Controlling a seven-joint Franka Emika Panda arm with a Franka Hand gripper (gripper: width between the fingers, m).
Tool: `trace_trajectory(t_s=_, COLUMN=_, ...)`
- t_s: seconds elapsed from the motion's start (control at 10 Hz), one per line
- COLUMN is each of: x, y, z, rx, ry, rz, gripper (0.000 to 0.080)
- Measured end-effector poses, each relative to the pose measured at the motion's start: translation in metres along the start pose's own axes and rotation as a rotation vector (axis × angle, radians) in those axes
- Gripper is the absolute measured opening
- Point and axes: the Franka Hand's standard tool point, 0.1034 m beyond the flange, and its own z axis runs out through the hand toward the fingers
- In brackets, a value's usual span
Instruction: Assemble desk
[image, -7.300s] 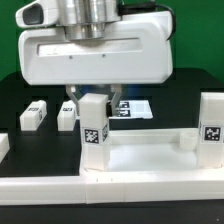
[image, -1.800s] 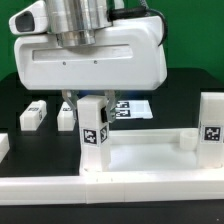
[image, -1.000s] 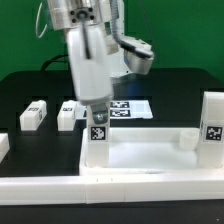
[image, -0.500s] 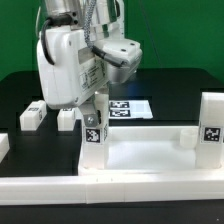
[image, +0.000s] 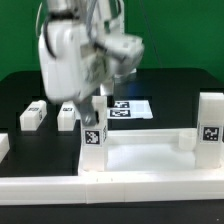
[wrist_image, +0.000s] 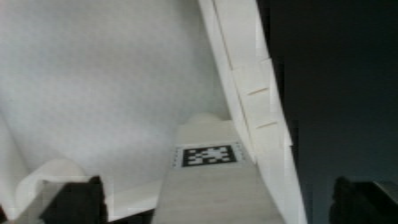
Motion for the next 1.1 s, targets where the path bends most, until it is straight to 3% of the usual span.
trace_trajectory(t_s=0.1, x=-0.009, y=0.002, z=-0.016, rx=0.012, ry=-0.017, rz=-0.008, gripper=0.0639)
trace_trajectory(t_s=0.6, x=-0.009, y=0.004, z=-0.010, rx=0.006, ry=-0.012, rz=-0.019, gripper=0.0649)
trace_trajectory(t_s=0.8, x=-0.038, y=0.023, z=-0.008, rx=-0.028, ry=-0.024, rz=-0.060, gripper=0.0649)
trace_trajectory(t_s=0.9, x=-0.048, y=0.038, z=-0.004, rx=-0.023, ry=-0.021, rz=-0.070, gripper=0.0649)
trace_trajectory(t_s=1.0, x=-0.050, y=0.051, z=0.001, rx=-0.049, ry=-0.019, rz=-0.082, gripper=0.0649)
trace_trajectory(t_s=1.1, x=-0.049, y=0.054, z=0.002, rx=-0.084, ry=-0.022, rz=-0.081, gripper=0.0649)
